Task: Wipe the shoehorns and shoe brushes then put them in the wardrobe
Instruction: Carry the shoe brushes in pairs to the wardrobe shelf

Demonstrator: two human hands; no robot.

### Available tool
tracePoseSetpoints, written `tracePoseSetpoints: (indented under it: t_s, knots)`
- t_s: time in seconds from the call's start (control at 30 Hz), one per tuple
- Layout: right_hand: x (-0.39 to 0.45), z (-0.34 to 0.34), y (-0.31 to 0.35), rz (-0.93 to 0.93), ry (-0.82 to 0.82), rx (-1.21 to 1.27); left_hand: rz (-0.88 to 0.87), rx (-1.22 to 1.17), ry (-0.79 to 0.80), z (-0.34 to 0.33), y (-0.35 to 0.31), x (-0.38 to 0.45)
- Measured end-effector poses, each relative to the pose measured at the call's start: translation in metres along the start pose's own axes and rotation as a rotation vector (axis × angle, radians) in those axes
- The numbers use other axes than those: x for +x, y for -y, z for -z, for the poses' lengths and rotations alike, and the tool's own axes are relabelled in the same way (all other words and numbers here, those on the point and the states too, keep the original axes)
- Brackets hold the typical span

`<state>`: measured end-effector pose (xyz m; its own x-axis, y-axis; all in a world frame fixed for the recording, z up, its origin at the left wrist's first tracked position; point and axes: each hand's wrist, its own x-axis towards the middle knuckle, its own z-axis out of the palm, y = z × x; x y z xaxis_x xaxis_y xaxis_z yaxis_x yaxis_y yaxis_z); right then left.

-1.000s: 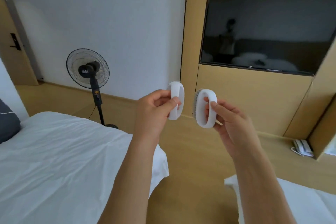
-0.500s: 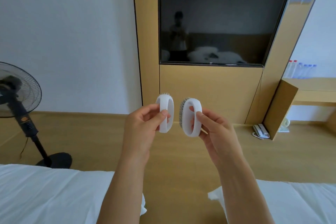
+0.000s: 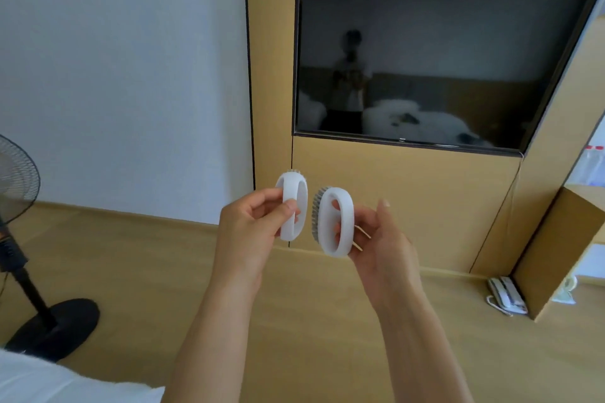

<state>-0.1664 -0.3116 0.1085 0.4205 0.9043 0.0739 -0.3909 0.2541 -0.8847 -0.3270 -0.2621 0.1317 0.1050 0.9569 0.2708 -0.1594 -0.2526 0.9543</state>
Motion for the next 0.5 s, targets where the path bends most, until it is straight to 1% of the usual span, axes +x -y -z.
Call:
tracePoseSetpoints:
  t_s: [0.17, 0.23, 0.33, 0.5]
  knots:
    - [0.095, 0.003, 0.003, -0.052, 0.004, 0.07, -0.011, 0.009, -0.065, -0.029, 0.021, 0.072]
    - [0.13, 0.002, -0.003, -0.07, 0.068, 0.052, -0.012, 0.023, -0.094, -0.032, 0.031, 0.099]
    - [0.183, -0.004, -0.015, -0.066, 0.174, -0.078, -0.013, 0.038, -0.136, -0.032, 0.049, 0.143]
    - [0.267, -0.025, -0.039, -0.019, 0.253, -0.126, -0.012, 0.039, -0.149, -0.029, 0.086, 0.222]
